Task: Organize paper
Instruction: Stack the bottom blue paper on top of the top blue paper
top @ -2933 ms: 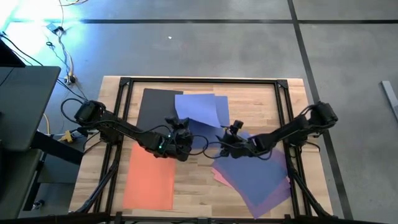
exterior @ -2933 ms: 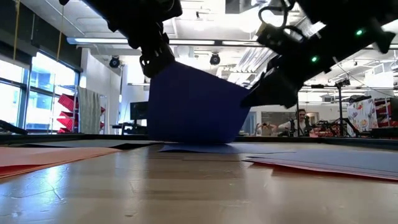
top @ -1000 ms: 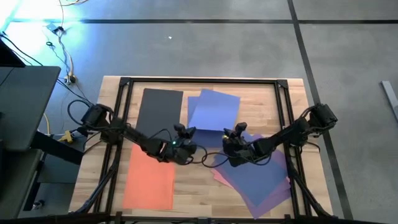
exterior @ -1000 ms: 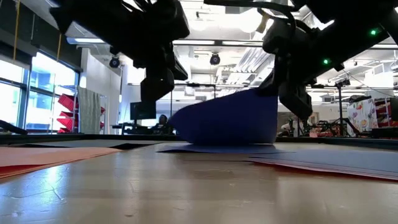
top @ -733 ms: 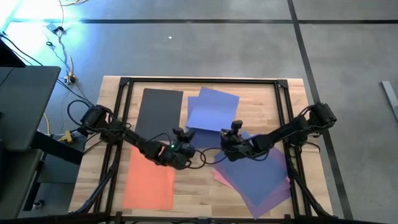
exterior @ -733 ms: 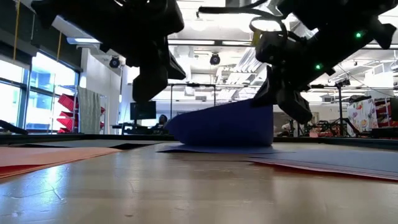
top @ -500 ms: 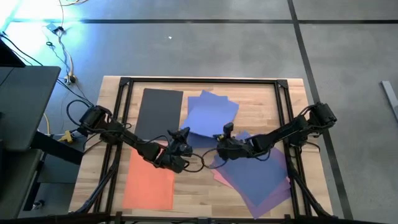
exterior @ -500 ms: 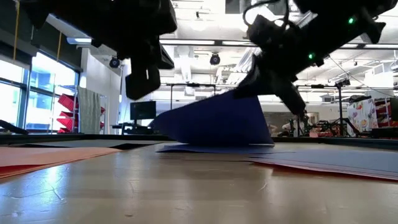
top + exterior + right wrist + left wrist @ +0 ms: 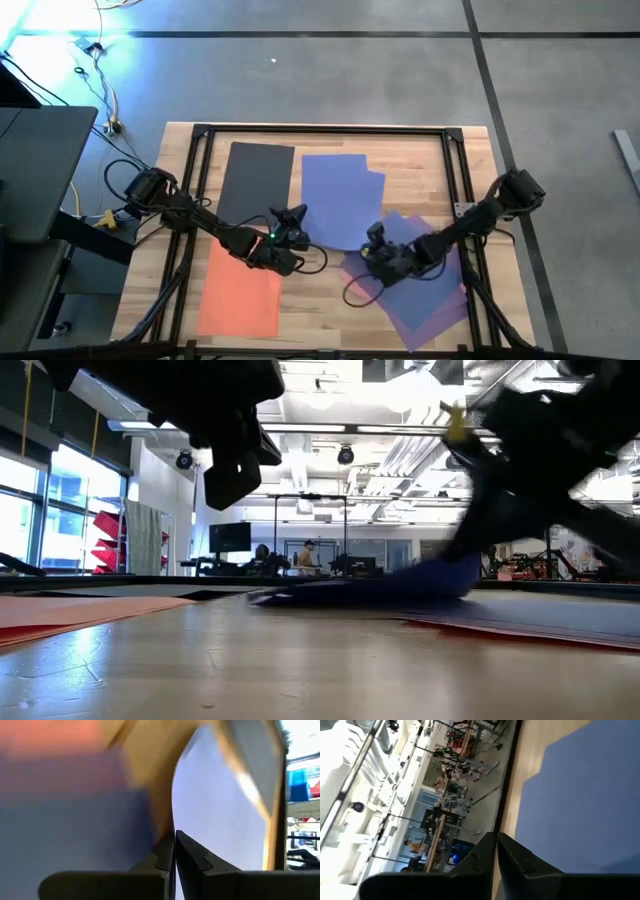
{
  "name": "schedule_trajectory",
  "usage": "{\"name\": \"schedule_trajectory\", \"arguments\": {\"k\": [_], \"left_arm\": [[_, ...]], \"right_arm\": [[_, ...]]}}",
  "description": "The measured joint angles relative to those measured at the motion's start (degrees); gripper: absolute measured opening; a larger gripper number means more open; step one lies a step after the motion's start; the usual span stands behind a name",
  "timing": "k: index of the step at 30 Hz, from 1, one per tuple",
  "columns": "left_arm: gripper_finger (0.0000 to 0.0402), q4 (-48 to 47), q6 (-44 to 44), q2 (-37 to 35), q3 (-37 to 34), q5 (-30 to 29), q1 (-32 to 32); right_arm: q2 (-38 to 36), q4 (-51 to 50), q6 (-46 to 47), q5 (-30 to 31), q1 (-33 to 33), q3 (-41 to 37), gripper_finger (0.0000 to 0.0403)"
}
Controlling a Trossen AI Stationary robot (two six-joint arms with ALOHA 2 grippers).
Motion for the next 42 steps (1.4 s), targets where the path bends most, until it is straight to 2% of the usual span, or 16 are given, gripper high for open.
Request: {"name": "schedule_trajectory", "arguments": {"k": [4,8,13,17,21,23,30,33,35,37,42], "left_arm": [[0.0,0.04,-0.43,0.0,0.0,1.2,0.29],[0.0,0.09,-0.68,0.0,0.0,1.21,0.29],[0.0,0.09,-0.66,0.0,0.0,1.28,0.54],[0.0,0.04,-0.64,0.0,0.0,1.28,0.65],[0.0,-0.26,0.87,0.0,0.0,0.26,0.62],[0.0,-0.28,1.25,0.0,0.0,-0.77,0.62],[0.0,-0.46,1.34,0.0,0.0,-2.04,0.79],[0.0,-0.43,1.23,-0.07,0.0,-10.27,1.49],[0.0,-0.46,1.47,-0.86,0.0,-13.33,2.07],[0.0,-0.44,-0.45,-2.17,0.0,-12.86,2.48],[0.0,-2.89,-8.8,-7.14,0.0,-6.95,3.6]], "right_arm": [[0.0,-11.22,8.85,4.76,-0.79,-0.01,0.0],[0.0,-11.8,6.33,7.34,-3.79,-0.01,0.0],[0.0,-4.7,-9.44,9.4,-8.15,-0.12,0.0],[0.0,5.04,-23.85,12.5,-10.27,-0.14,0.0],[0.0,15.24,-34.18,9.95,-12.57,-0.14,0.0],[0.0,17.8,-36.96,8.17,-13.72,-0.14,0.0],[0.0,24.25,-44.17,8.25,-14.32,-0.14,0.0],[0.0,26.26,-44.37,6.64,-13.97,-0.14,0.0],[0.0,26.84,-44.16,5.23,-14.07,-0.14,0.0],[0.0,27.37,-43.81,5.07,-14.4,-0.14,0.0],[1.13,32.38,-44.07,5.61,-16.01,-0.14,0.0]]}}
